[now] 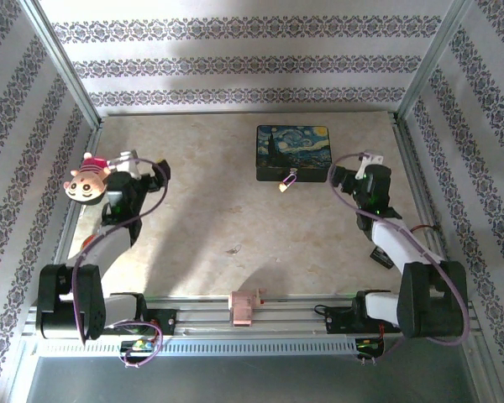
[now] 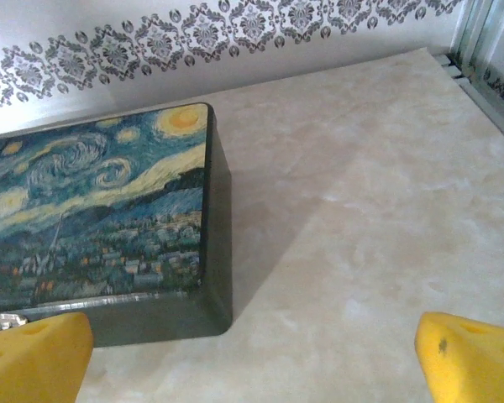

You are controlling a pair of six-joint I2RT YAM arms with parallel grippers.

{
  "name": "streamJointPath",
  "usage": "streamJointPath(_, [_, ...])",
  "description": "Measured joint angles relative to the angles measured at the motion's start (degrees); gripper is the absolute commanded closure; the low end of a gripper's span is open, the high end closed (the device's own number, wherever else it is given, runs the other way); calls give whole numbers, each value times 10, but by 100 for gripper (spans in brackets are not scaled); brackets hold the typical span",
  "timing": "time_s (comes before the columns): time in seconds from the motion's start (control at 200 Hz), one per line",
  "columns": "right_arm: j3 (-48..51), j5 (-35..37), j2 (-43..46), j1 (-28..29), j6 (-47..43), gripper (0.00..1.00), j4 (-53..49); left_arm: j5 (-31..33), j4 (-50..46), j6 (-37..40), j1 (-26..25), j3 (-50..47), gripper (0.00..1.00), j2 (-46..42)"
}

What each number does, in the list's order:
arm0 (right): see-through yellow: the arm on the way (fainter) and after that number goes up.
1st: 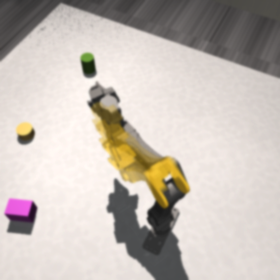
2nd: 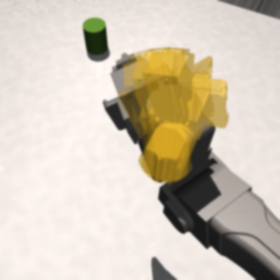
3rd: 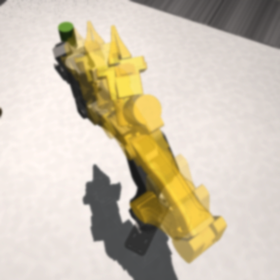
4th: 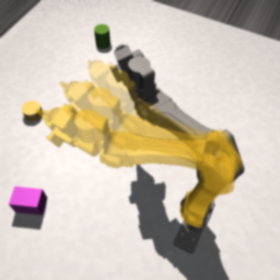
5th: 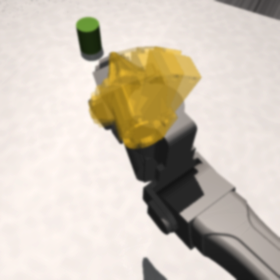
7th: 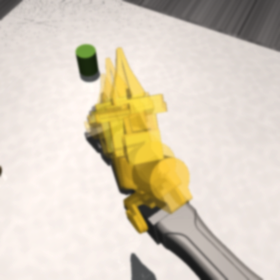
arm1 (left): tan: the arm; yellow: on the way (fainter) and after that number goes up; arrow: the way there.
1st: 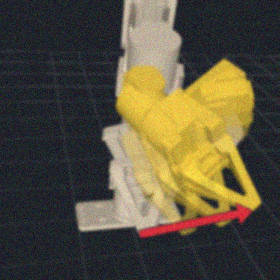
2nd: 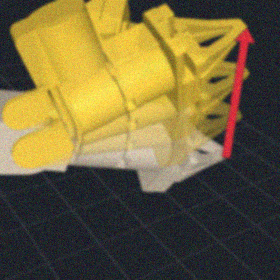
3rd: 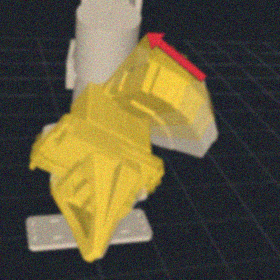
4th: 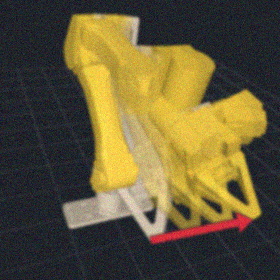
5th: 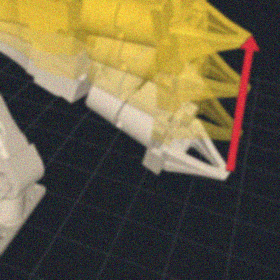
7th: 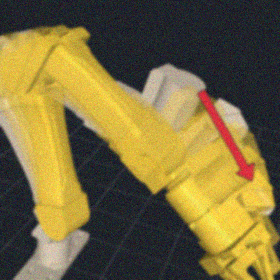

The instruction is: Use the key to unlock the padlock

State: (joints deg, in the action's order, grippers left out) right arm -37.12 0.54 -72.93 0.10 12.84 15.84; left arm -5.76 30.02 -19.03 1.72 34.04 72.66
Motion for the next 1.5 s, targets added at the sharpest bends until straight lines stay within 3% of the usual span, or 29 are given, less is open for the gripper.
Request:
streamJointPath(0.17, [-128, -25, -84, 0, 43, 2, -93, -15, -58, -79, -78, 121, 1, 70])
streamJointPath(0.445, [-297, -72, -242, 0, 94, 16, -195, -38, -146, -119, -188, 280, 0, 224])
streamJointPath(0.565, [-346, -87, -297, 0, 104, 17, -224, -49, -173, -120, -217, 339, 10, 290])
streamJointPath(0.964, [-426, -103, -388, 10, 112, 23, -279, -89, -218, -126, -242, 465, 25, 431])
streamJointPath(1.499, [-473, -95, -419, 65, 109, 32, -311, -118, -241, -123, -266, 525, 41, 476])
